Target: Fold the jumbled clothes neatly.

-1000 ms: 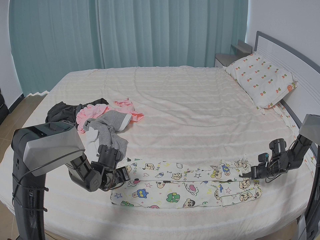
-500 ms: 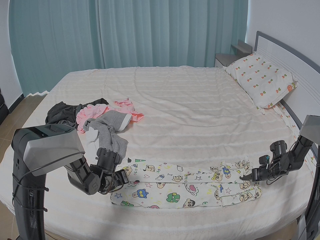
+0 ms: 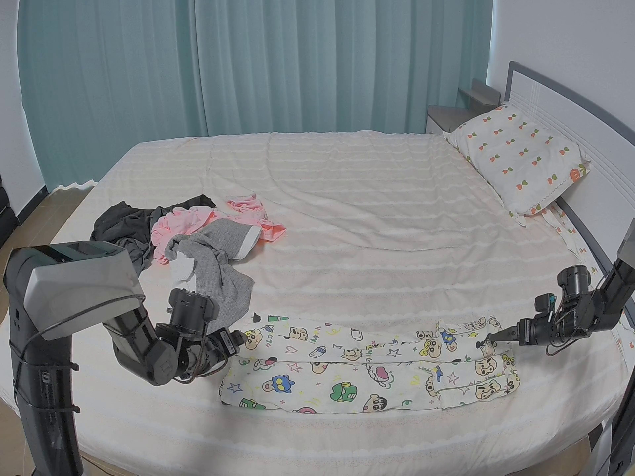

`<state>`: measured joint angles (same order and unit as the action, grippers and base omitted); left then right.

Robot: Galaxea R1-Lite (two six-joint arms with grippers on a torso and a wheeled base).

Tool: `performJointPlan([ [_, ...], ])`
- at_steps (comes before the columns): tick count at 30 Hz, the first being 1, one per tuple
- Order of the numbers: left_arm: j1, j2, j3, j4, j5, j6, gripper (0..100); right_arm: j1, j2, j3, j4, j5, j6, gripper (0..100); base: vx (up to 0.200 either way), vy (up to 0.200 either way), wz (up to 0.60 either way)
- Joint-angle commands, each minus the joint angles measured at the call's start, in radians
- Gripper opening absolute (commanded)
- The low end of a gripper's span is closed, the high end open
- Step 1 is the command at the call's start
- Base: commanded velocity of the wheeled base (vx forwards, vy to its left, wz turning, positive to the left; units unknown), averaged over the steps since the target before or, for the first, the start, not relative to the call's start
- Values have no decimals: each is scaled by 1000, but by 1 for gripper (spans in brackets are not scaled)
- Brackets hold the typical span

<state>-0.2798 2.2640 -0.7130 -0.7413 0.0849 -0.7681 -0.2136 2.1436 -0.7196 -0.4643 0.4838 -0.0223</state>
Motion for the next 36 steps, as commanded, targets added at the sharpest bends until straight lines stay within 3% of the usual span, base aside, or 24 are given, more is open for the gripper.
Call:
performJointPlan([
  [1,59,-138,83,-24,-97,-102,100,39,-116,17,-2,1,79,100,0,0,0],
  [5,63,-192,161,-67,-169,-171,100,112,-137,5,-4,-8,173,100,0,0,0],
  [8,63,-189,196,-118,-175,-188,100,148,-143,-11,-2,-10,226,100,0,0,0],
  [9,63,-178,241,-217,-178,-217,100,204,-133,-23,-4,-11,303,100,0,0,0],
  [11,62,-139,280,-325,-192,-250,100,244,-100,-40,-4,-13,352,100,0,0,0],
  [18,60,-54,372,-590,-212,-264,100,257,52,-93,-7,-27,417,100,0,0,0],
  [24,56,-34,379,-618,-208,-261,100,255,157,-98,-74,-90,435,100,0,0,0],
  [33,54,-35,397,-621,-205,-260,100,249,150,-44,-85,-202,435,100,0,0,0],
  [36,56,-37,399,-624,-205,-260,100,247,137,-26,-86,-211,437,100,0,0,0],
])
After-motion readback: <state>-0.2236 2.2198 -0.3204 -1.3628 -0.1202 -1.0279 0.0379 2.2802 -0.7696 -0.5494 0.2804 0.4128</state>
